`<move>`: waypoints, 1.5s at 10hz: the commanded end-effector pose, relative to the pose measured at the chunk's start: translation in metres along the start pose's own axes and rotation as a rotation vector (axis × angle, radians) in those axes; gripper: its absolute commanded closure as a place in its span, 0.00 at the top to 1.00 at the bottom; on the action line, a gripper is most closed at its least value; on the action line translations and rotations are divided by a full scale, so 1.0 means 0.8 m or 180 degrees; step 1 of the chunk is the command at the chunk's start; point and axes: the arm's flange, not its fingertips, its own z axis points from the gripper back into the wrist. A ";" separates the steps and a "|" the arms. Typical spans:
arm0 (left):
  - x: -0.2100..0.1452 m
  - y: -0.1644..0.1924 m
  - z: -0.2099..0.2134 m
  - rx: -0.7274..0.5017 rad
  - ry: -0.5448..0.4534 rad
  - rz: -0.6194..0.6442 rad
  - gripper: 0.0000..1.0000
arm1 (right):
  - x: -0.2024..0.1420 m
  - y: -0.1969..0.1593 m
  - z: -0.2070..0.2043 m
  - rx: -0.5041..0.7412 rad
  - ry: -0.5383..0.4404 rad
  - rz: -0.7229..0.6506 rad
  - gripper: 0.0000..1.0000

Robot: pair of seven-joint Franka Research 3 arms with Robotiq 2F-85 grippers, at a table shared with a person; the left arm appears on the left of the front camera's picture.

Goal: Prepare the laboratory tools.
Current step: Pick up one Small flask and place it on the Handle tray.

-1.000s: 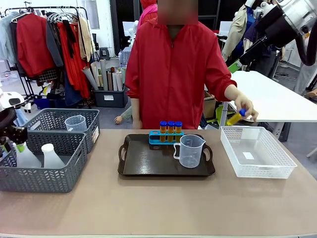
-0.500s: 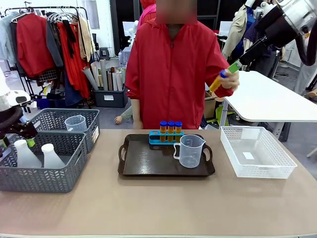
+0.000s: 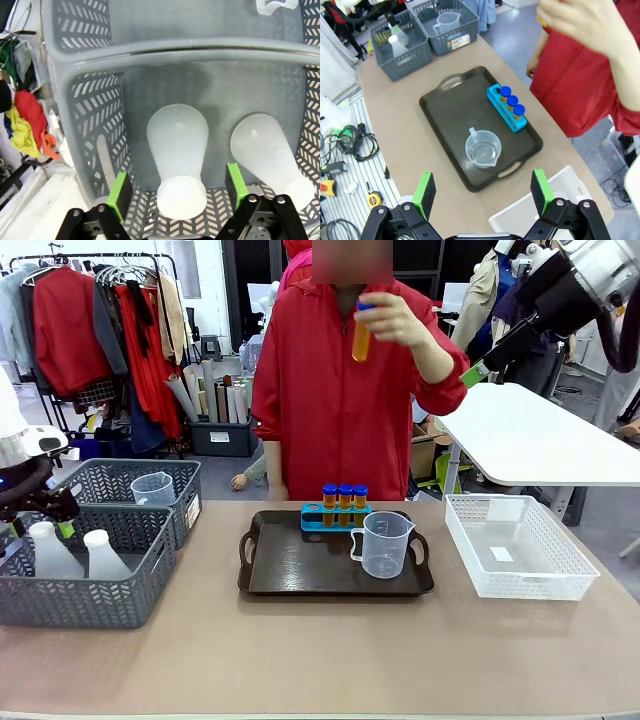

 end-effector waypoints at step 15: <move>0.053 -0.065 0.269 0.0292 -0.0115 0.0006 0.00 | 0.001 -0.001 0.001 0.0018 -0.0020 0.0020 1.00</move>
